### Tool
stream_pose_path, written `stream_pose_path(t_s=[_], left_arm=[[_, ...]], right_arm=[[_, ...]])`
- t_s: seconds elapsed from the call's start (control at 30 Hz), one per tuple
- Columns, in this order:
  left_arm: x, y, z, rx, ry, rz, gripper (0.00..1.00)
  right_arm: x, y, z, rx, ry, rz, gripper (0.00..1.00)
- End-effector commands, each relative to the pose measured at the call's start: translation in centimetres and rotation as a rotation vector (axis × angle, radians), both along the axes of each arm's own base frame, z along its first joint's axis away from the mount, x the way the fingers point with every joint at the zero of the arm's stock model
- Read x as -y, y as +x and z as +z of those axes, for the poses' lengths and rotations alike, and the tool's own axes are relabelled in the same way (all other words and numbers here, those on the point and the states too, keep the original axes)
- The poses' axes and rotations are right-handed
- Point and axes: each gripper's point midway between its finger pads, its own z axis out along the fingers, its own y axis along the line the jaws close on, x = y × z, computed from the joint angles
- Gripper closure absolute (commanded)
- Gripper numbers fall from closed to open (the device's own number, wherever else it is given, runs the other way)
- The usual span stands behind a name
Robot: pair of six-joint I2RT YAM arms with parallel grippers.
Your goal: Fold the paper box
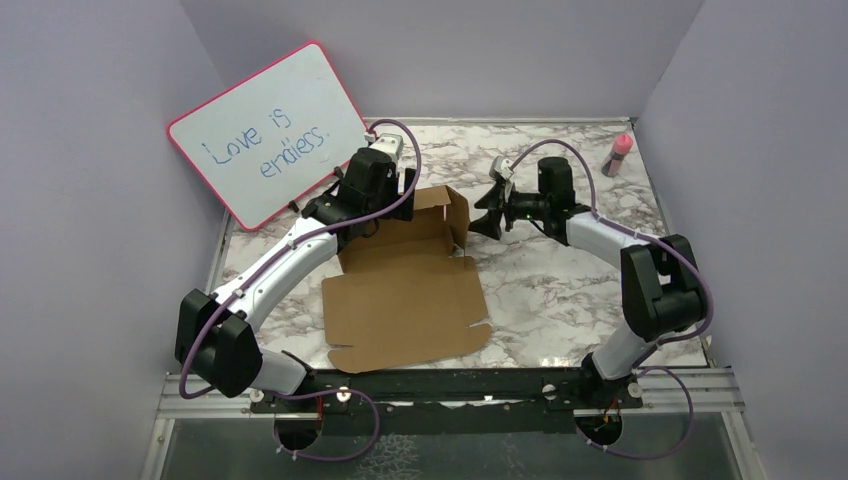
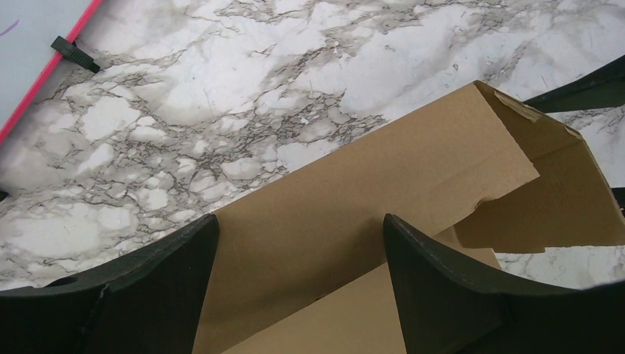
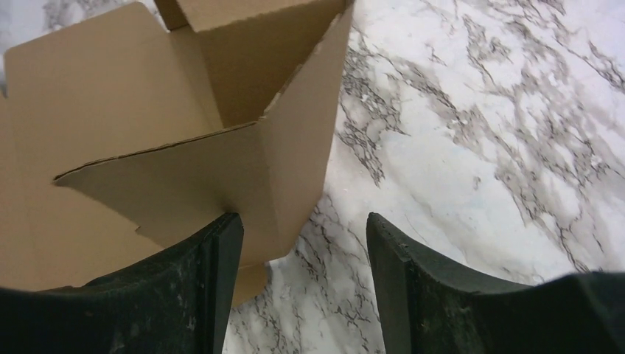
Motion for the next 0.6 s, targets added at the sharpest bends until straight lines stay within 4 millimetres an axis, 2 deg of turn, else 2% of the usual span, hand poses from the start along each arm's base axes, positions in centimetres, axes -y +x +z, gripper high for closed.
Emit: stream_pose_path(t_s=[0.0,0.2,0.43,0.57], left_arm=[[0.4,-1.8,-2.8,-0.115,0.014,-0.044,0.18],[0.8,-1.8,-2.9,-0.123,0.007,-0.060,0.18],[1.2,-2.0,-2.7,-0.125,-0.003,-0.080,0.18],[1.4,-2.1,-2.6,-0.128,-0.010,-0.091,0.18]], right_arm=[[-1.4,-0.9,2.0,0.058,0.075,0.128,0.34],[-2.0,-0.9,2.1,0.075,0.094,0.136,0.37],[-4.1,-0.9,1.7,0.121,0.104,0.114,0.38],[-4.7,-0.7,1.3,0.128,0.104,0.089,0.39]])
